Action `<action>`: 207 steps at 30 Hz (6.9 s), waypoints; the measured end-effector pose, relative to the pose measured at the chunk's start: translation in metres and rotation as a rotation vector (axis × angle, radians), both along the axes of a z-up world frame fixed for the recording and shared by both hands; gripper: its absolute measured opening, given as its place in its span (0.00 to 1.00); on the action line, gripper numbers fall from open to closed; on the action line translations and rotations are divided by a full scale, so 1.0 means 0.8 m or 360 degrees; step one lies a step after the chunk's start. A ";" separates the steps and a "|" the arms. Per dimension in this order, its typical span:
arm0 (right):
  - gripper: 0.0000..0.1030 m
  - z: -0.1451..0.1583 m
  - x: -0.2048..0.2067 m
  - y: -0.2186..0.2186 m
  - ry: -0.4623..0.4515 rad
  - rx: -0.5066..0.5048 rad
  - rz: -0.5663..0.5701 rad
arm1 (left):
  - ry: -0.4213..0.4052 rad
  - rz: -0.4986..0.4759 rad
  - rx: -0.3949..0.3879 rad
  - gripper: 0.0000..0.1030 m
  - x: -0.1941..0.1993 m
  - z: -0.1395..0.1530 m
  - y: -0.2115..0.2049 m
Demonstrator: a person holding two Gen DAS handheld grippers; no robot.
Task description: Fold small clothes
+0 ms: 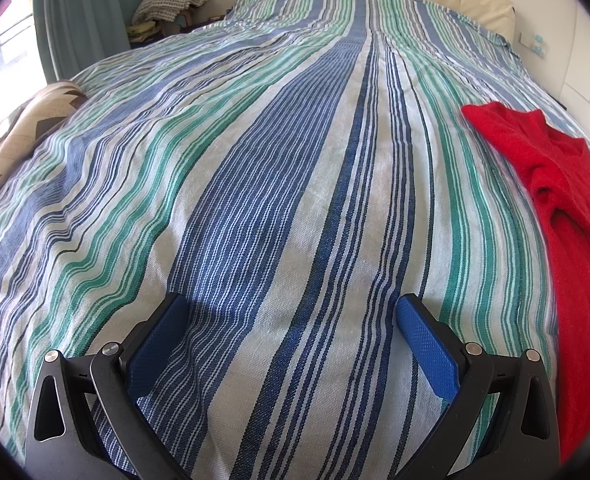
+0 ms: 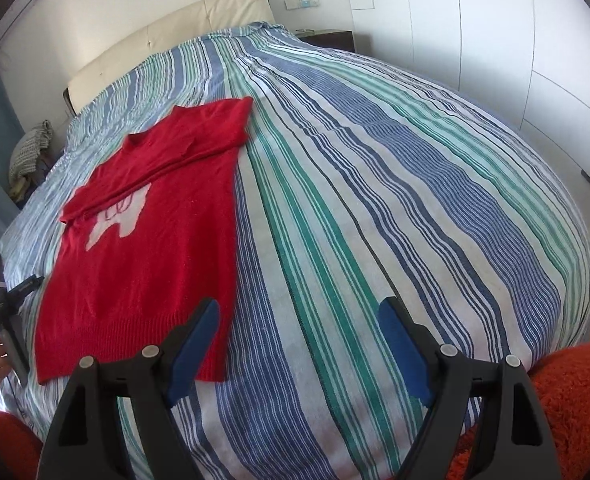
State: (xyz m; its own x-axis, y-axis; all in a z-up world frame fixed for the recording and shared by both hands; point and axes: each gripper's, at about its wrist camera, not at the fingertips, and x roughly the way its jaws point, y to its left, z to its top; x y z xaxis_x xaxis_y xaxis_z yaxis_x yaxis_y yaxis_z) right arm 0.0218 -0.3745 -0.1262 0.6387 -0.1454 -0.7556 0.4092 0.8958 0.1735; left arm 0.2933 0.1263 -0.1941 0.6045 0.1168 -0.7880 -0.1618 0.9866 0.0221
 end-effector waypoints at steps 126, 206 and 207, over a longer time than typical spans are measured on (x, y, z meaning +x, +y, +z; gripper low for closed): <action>0.51 0.051 0.207 0.000 0.0005 0.0228 0.0593 | 0.0011 -0.0494 -0.0032 0.89 -0.099 0.164 -0.174; 0.66 -0.018 0.249 -0.119 -0.0032 0.0560 0.0124 | -0.0061 -0.0447 -0.0099 1.00 -0.150 0.000 -0.111; 0.66 -0.018 0.250 -0.119 -0.0031 0.0559 0.0125 | -0.0061 -0.0447 -0.0099 1.00 -0.150 0.000 -0.111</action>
